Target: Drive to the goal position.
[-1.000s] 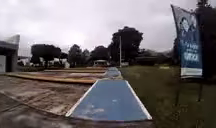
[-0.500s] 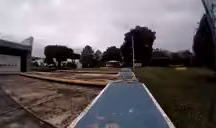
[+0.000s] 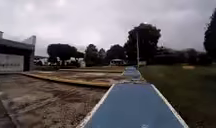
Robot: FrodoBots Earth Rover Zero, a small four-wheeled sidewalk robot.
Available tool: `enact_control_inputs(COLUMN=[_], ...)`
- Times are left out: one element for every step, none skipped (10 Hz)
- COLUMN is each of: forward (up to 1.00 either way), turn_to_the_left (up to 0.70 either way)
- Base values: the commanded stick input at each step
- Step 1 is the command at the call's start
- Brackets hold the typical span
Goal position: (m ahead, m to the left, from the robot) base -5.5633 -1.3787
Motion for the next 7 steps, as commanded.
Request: enact_control_inputs(forward=[-0.7, -0.7, -0.7, -0.48, 0.0, 0.0, 0.0], turn_to_the_left=[0.0, 0.0, 0.0, 0.0, 0.0, 0.0, 0.0])
